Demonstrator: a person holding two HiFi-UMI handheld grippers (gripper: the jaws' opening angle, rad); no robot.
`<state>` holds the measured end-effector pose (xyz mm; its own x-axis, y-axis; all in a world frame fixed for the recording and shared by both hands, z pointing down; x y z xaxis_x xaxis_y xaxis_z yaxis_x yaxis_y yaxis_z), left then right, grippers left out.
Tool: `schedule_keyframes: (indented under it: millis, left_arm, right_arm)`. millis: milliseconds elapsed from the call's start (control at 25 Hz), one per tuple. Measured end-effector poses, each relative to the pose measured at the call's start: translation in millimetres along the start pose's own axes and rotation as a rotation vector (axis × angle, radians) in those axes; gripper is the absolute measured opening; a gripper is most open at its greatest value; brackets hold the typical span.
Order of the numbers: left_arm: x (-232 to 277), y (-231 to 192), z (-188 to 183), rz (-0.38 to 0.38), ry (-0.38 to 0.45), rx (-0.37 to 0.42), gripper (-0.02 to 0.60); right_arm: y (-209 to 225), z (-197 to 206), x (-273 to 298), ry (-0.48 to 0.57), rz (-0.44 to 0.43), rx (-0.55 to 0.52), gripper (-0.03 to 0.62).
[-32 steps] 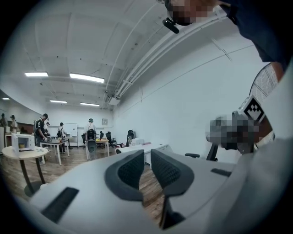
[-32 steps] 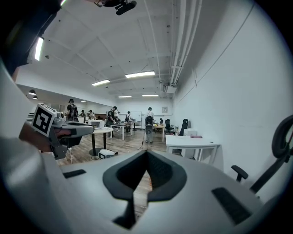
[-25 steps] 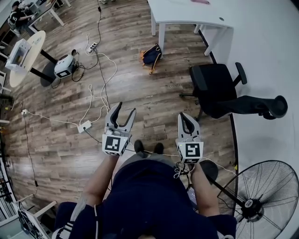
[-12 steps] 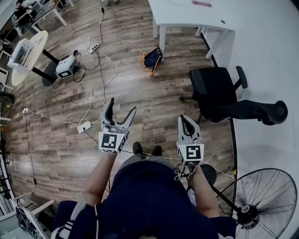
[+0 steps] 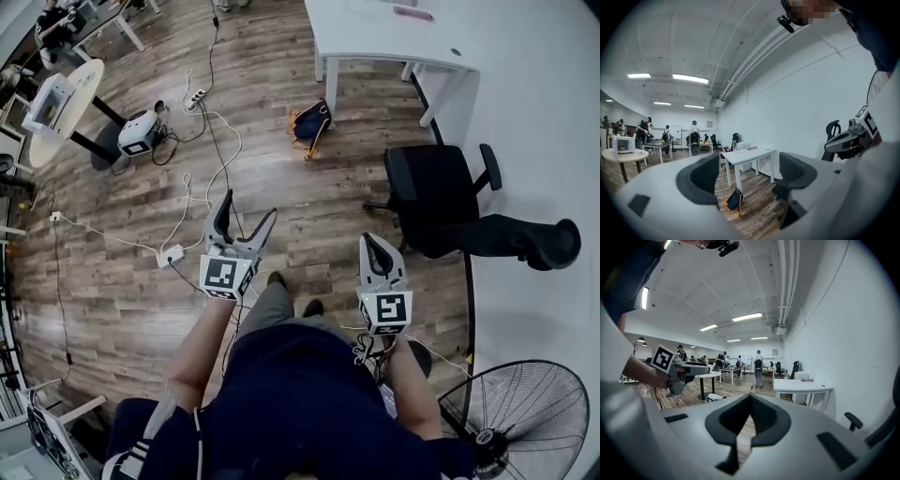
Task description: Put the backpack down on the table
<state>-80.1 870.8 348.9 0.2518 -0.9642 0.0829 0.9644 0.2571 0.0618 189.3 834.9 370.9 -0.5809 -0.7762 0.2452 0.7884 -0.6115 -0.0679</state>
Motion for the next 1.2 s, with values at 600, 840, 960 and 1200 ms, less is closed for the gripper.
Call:
schedule_keyframes:
  millis: [600,840,960,1200]
  left_arm:
    - [136.8,-118.2,8.7,0.114,0.045,0.004,0.394]
    - [207.2,-189.3,2.3,0.19,0.061,0.0,0.394]
    - [242.0,-217.0,1.9,0.201,0.06,-0.024,0.394]
    - [313.9,-247.2,13.0,0.207,0.033,-0.012,0.394]
  right_arm:
    - [20.0,-13.4,158.7,-0.01,0.049,0.009,-0.002]
    - [31.7,-33.0,256.9,-0.062,0.119,0.034,-0.002]
    - [40.4,-38.6,289.3,-0.074,0.145,0.039,-0.002]
    - [77.0,-35.7,349.5,-0.092,0.147,0.048,-0.002]
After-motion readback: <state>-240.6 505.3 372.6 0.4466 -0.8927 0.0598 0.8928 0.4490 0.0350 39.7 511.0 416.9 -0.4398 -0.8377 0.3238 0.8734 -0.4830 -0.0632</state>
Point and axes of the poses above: the fingertips, and each gripper's own axes: x forward along the fingers, y to its right, z out of its underside, the point moved 5 cm from there along -x, backward along the fingers, and after that the axes turned 9 degrees about z, right-handed, at the moved point
